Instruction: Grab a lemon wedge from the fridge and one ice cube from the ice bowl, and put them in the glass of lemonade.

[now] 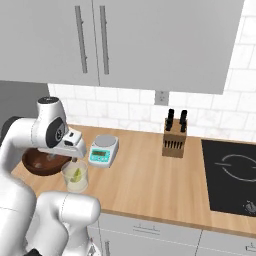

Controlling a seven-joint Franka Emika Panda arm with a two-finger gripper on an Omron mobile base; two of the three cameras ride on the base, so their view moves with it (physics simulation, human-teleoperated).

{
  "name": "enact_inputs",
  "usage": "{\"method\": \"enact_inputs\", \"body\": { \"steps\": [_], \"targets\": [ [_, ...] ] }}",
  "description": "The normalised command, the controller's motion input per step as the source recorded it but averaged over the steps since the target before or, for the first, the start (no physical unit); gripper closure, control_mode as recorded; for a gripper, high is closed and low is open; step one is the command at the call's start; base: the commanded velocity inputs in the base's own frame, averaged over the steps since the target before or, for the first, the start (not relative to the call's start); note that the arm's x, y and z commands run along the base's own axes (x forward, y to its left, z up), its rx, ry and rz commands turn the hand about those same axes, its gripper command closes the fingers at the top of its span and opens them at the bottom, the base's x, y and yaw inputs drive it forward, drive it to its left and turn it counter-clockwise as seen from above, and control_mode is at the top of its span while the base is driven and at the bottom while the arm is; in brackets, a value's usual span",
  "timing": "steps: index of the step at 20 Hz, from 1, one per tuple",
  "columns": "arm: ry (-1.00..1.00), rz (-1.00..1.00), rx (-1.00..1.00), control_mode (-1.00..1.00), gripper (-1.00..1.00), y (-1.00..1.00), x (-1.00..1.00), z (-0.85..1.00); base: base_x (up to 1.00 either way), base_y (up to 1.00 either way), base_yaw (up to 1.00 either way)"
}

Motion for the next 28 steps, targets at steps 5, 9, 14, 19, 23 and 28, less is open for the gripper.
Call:
{"method": "enact_inputs", "body": {
  "steps": [5, 9, 14, 19, 23, 28],
  "targets": [
    [-0.09, 0.07, 0.03, -1.00, -1.00, 0.02, -0.23, 0.23, 0.00, 0.00, 0.00],
    [-0.06, 0.13, 0.03, -1.00, -1.00, 0.43, 0.00, 0.43, 0.00, 0.00, 0.00],
    [-0.03, 0.08, 0.02, -1.00, -1.00, 0.91, 0.00, 0.15, 0.00, 0.00, 0.00],
    [0.01, 0.00, 0.00, -1.00, -1.00, 0.91, 0.00, 0.00, 0.00, 0.00, 0.00],
    [0.04, 0.00, 0.00, -1.00, -1.00, 0.76, 0.18, -0.13, 0.00, 0.00, 0.00],
    [0.12, 0.02, 0.01, -1.00, -1.00, 0.19, 0.33, -0.21, 0.00, 0.00, 0.00]
  ]
}}
